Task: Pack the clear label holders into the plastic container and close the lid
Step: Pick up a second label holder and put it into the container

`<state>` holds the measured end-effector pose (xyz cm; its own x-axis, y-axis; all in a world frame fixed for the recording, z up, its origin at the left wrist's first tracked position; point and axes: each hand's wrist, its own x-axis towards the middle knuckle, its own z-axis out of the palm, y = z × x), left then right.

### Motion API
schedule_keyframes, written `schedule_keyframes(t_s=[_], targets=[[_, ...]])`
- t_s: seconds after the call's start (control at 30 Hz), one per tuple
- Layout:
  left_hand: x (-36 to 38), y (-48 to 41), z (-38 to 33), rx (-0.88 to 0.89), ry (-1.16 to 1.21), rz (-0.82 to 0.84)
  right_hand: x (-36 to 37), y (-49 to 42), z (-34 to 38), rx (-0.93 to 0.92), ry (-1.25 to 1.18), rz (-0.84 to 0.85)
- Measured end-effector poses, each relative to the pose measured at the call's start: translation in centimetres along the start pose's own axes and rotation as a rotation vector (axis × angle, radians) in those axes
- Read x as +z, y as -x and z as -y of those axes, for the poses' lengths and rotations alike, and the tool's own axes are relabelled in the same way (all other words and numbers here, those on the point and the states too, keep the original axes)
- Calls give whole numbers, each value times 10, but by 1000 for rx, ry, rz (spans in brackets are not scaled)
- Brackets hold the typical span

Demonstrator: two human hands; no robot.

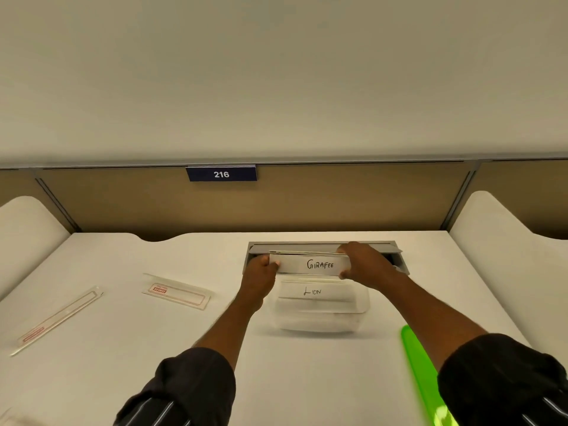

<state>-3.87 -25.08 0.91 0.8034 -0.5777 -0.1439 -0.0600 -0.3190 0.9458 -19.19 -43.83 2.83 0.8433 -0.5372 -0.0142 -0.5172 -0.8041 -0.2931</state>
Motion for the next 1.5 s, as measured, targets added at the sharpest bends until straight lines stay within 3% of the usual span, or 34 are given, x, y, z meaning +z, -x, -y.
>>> schedule_keyframes(t_s=[0.2, 0.37, 0.8, 0.93, 1.13, 1.5], targets=[[14, -15, 7, 19, -310, -176, 15, -8, -13, 19, 9, 63], [28, -23, 13, 137, -574, -84, 22, -12, -22, 4, 114, 104], [40, -40, 19, 151, -819, -10, 44, -21, -31, -82, 395, 130], [43, -41, 18, 125, -941, 84, 51, -24, -36, -61, 359, 172], [49, -45, 15, 236, -1147, 134, 61, -33, -40, -44, 367, 199], [59, -63, 35, 291, -1305, 253, 78, -43, -44, -12, 375, 305]])
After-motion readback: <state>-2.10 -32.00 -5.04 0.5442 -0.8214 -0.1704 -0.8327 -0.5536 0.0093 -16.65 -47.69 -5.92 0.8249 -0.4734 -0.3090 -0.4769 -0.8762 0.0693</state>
